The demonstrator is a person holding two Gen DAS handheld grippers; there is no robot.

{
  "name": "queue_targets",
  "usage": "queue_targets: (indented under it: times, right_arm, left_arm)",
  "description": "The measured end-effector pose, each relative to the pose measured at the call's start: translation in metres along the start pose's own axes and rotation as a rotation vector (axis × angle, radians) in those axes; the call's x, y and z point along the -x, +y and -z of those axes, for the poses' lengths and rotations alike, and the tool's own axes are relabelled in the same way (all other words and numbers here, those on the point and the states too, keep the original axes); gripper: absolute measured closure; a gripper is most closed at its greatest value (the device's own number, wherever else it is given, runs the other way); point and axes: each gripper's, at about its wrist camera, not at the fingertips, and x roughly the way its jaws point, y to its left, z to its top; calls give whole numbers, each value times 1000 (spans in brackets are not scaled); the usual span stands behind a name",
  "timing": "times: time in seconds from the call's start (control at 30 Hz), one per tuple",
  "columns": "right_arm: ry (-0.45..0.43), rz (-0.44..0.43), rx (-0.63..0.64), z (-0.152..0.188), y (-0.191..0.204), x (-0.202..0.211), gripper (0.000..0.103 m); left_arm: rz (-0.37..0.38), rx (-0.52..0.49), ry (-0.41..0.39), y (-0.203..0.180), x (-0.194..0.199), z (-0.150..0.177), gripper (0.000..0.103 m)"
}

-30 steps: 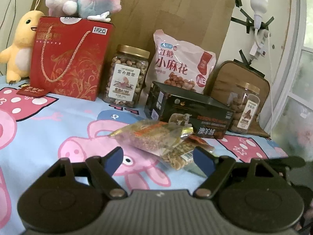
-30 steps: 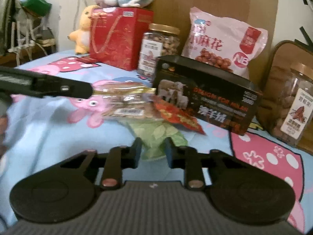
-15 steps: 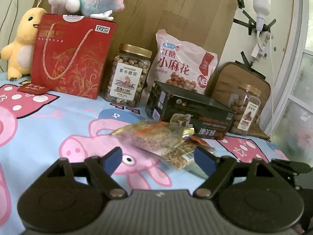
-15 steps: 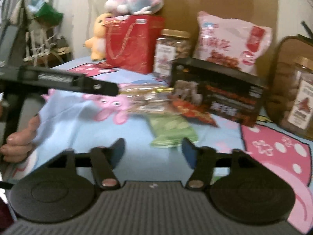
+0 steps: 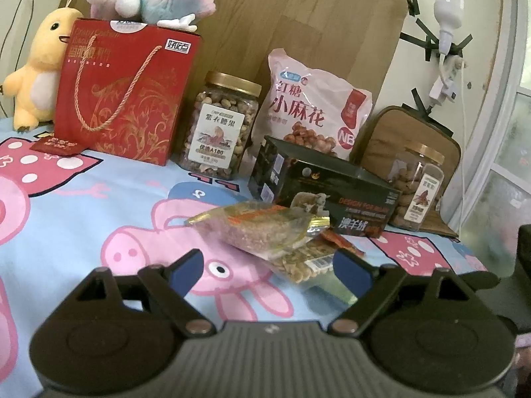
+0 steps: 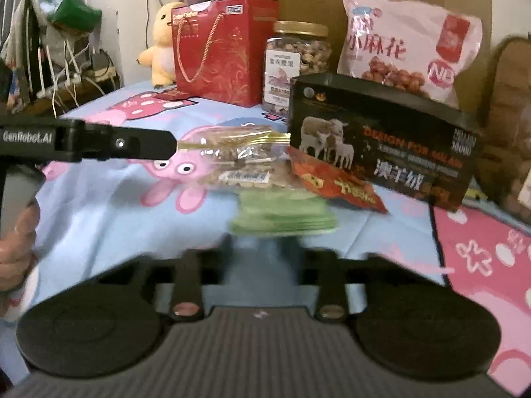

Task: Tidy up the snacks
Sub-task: 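Set the light green pack down in front of the left tool, open right tool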

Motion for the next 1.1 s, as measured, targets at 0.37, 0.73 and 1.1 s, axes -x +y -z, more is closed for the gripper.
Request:
queue_targets:
  times: [0.37,0.73,1.1]
  right_arm:
    - [-13,-75,104,13,30,18,96]
    - [-77,40,1,6,1,30,46]
    - [-10,-8,41,-11,5,-17,46]
  left_arm:
    - [-1,5,2,1,0,-1,15]
    - [1,14,-6,2,2,-1,15]
    - [7,66,1,11,1,-2,15]
